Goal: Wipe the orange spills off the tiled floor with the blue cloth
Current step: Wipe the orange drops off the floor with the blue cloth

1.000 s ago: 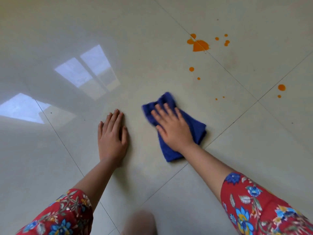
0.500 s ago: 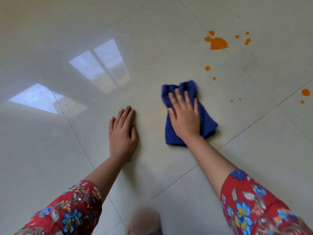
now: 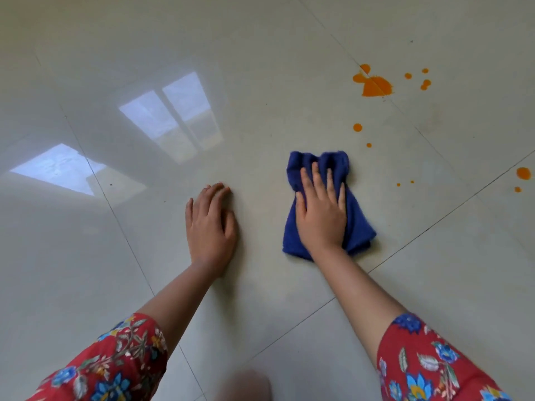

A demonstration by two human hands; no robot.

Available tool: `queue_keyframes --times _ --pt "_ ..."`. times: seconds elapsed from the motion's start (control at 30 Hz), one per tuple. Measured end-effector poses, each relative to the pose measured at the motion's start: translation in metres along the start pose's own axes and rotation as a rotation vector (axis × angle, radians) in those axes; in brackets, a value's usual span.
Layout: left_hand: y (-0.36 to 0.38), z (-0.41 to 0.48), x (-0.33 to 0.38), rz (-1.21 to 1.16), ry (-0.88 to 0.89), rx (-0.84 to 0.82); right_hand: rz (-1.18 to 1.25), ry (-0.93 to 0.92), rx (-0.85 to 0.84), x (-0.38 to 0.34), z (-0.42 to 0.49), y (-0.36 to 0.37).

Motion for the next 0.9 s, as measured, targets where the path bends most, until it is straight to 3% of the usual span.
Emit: queue_keyframes --times 0.07,0.13,0.23,0.37,0.43,0.53,0.63,0.7,0.83,0.9 --pt "0.012 0.02 0.009 -0.025 -0.045 0.034 0.003 -0.058 0.013 -0.015 -0.018 -0.002" --pt "0.026 0.046 0.02 -0.029 -0.076 0.059 0.06 -0.257 -0.031 -0.022 -0.021 0.001" --pt "0.042 0.082 0.029 0.012 -0.062 0.042 0.097 -0.404 -0.073 -0.012 0.018 0.011" --pt "0.055 0.096 0.029 0.096 -0.034 -0.004 0.03 -0.104 -0.008 0.005 0.053 0.015" --pt "0.06 0.097 0.028 0.104 -0.039 0.013 0.015 -0.046 0.02 -0.007 0.044 0.014" --pt "0.06 0.097 0.027 0.088 -0.038 0.036 0.086 -0.296 -0.062 -0.035 0.041 0.02" --pt "0.06 0.098 0.027 0.083 -0.047 0.048 0.087 -0.476 -0.136 -0.048 0.094 0.037" --pt "0.059 0.098 0.03 0.101 -0.033 0.038 0.055 -0.425 -0.145 -0.038 0.128 0.043" --pt "0.058 0.099 0.031 0.122 -0.041 0.019 0.03 -0.104 -0.018 -0.021 0.11 0.037" --pt "0.06 0.099 0.032 0.142 -0.04 0.02 0.036 -0.13 -0.008 -0.036 0.078 0.03"
Point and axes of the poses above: each hand's wrist, its own z-axis towards the middle knuckle, its own y-axis out of the palm, x = y × z, the point moved 1 cm from there along z, towards the middle knuckle, and after that the axes turned 13 degrees about x, right-handed, at the moved point
